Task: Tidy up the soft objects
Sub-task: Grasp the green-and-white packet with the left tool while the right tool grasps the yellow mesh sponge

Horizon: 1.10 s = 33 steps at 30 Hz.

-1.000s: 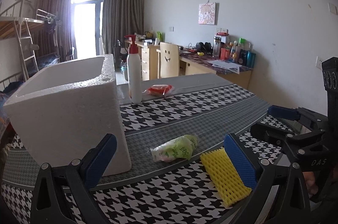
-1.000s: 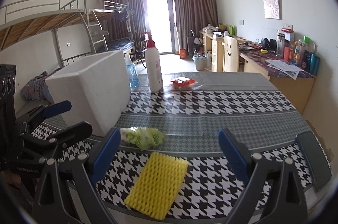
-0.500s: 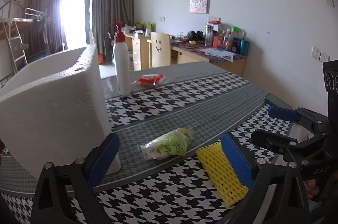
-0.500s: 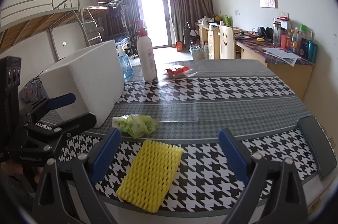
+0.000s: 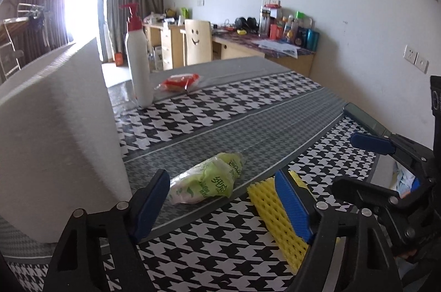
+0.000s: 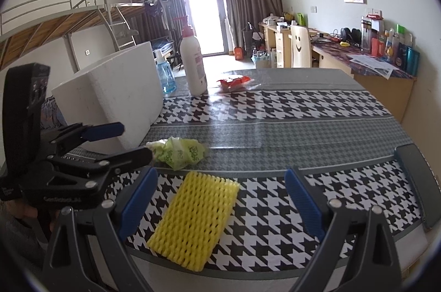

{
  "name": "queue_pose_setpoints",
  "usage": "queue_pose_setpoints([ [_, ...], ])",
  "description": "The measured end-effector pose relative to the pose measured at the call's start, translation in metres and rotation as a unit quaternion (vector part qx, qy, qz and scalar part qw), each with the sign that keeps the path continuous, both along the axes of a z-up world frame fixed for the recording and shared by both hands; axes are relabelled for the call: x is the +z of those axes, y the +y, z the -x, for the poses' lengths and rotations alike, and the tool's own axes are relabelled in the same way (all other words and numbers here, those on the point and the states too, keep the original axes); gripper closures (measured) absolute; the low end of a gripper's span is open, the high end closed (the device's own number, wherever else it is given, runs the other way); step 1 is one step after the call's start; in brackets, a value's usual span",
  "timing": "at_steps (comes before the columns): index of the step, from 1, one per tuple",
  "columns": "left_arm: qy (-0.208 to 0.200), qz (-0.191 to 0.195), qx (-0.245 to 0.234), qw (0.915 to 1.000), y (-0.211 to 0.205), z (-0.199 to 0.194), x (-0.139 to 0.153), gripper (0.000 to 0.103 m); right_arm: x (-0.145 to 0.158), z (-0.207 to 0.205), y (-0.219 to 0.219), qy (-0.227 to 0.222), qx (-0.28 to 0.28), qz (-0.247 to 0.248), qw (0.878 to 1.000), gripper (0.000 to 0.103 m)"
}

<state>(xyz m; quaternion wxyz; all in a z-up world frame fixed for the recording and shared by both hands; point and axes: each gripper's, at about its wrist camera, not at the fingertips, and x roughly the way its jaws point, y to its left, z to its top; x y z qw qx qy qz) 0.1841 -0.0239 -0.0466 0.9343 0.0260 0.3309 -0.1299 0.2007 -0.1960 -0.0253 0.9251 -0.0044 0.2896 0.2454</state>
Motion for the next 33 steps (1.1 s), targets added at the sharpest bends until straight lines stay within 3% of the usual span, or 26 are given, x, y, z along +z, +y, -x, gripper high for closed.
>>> queue_pose_setpoints([
  [10,0.031,-0.021,0.000,0.9993,-0.007,-0.017,-0.008,0.047,-0.006,-0.001,-0.006,0.011,0.008,-0.009,1.000,0.007],
  [25,0.058,-0.033,-0.002,0.9978,-0.010,-0.034,-0.025,0.049,-0.016,-0.006,0.009,0.026,0.034,0.017,0.999,0.007],
  [33,0.072,-0.040,-0.006,0.9966,-0.011,-0.041,-0.033,0.061,-0.022,-0.008,0.011,0.043,0.044,0.023,0.998,0.007],
])
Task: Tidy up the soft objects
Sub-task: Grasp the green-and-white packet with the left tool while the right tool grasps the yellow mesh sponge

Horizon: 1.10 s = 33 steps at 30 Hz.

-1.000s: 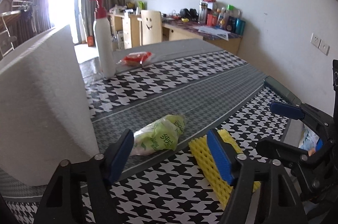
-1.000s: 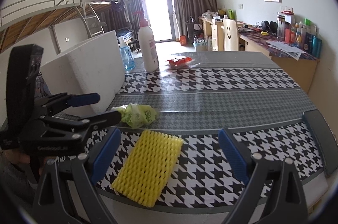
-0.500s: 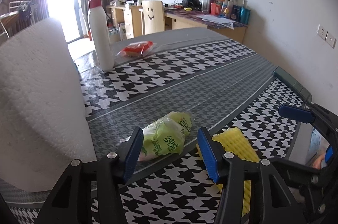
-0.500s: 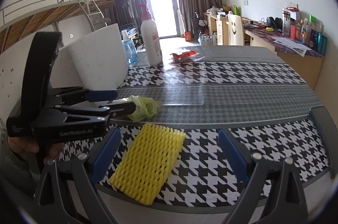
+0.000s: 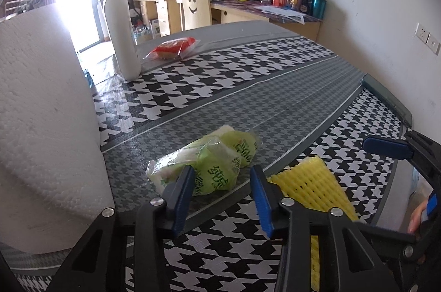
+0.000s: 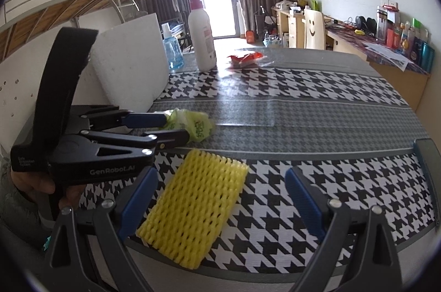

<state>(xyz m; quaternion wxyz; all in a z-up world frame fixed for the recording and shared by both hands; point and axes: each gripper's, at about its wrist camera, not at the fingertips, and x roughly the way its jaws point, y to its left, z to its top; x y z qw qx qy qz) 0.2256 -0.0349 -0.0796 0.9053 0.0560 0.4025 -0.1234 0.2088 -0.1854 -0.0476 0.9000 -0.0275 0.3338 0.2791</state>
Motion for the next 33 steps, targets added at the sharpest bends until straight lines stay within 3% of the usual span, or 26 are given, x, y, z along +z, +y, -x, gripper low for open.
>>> queue_pose_setpoints([
  [11,-0.033,-0.019,-0.002,0.9993,0.001,0.008,0.015,0.065,-0.003,0.002,0.001,0.005,0.009,0.004,1.000,0.007],
  [15,-0.026,-0.029,-0.015,0.9991,-0.002,0.004,0.014,0.063,-0.004,0.001,0.001,0.007,0.011,0.004,1.000,0.007],
  [20,-0.020,-0.035,-0.012,0.9991,-0.003,-0.003,0.007,0.037,-0.006,0.002,0.005,0.008,0.019,0.010,1.000,0.007],
  [26,-0.014,-0.030,-0.013,0.9993,-0.002,-0.007,0.003,0.030,-0.009,0.007,0.011,0.008,0.033,0.019,0.999,0.007],
  [28,-0.013,-0.031,-0.014,0.9993,-0.003,-0.008,0.002,0.030,-0.010,0.008,0.013,0.010,0.037,0.021,0.999,0.010],
  [33,-0.001,-0.027,-0.015,0.9995,-0.003,-0.012,-0.004,0.030,-0.016,0.006,0.020,0.025,0.042,0.036,0.998,0.028],
])
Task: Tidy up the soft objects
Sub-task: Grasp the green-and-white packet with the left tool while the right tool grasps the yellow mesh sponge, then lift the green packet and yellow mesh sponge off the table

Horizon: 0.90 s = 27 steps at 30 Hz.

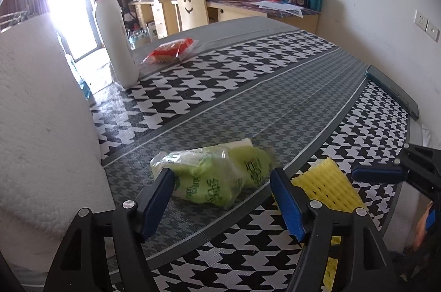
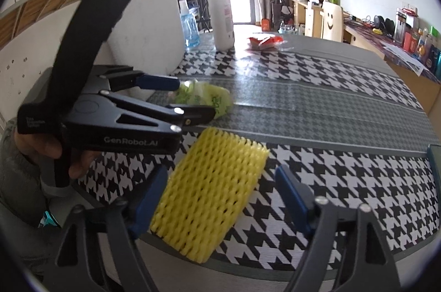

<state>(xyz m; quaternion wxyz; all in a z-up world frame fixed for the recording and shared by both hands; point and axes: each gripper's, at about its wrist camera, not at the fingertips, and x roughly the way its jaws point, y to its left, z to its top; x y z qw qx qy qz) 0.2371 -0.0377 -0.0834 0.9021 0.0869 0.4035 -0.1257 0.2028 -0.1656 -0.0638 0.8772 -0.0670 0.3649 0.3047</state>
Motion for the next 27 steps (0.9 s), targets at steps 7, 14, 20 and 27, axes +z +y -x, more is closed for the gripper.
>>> queue_pose_setpoints([
  [7,0.012,0.007,0.004,0.9999,0.003,-0.003,-0.005,0.030,-0.006,0.000,0.005,0.004,0.004,0.017,1.000,0.038],
  [14,0.009,0.019,0.009,0.9997,0.006,-0.001,-0.007,0.035,-0.005,0.007,0.011,0.003,0.022,0.017,1.000,0.062],
  [20,0.017,0.042,0.006,0.9990,0.010,0.000,-0.008,0.050,-0.002,0.012,0.005,-0.003,0.023,0.012,1.000,0.079],
  [27,0.009,0.058,0.005,0.9983,0.012,0.006,-0.005,0.057,-0.003,0.001,-0.013,0.011,-0.018,-0.006,1.000,0.080],
])
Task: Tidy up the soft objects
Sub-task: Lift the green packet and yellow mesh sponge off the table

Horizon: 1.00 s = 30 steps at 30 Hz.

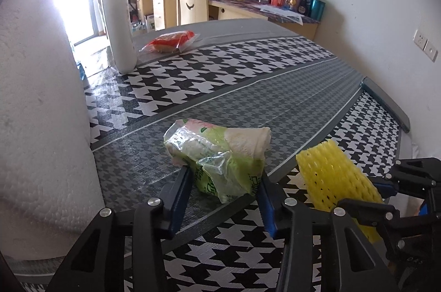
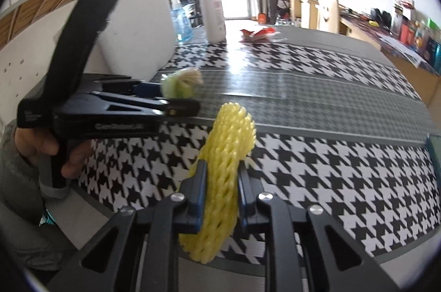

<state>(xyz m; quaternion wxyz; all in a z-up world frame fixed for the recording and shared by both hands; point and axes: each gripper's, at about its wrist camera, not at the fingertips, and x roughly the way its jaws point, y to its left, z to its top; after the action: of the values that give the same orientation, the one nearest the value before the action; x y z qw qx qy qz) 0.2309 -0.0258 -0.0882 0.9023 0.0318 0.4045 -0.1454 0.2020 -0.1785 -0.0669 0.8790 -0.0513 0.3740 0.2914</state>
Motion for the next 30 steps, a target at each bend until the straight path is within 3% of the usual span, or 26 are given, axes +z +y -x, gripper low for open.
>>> queue_pose_setpoints([
  [19,-0.057,0.023,-0.013,0.9980,0.003,0.027,0.018,0.061,0.013,-0.007,0.002,-0.011,-0.048,0.013,0.999,0.080],
  [30,-0.082,0.028,-0.029,0.9958,0.001,0.041,0.024,0.061,0.025,0.003,0.002,-0.027,-0.087,-0.004,0.996,0.080],
])
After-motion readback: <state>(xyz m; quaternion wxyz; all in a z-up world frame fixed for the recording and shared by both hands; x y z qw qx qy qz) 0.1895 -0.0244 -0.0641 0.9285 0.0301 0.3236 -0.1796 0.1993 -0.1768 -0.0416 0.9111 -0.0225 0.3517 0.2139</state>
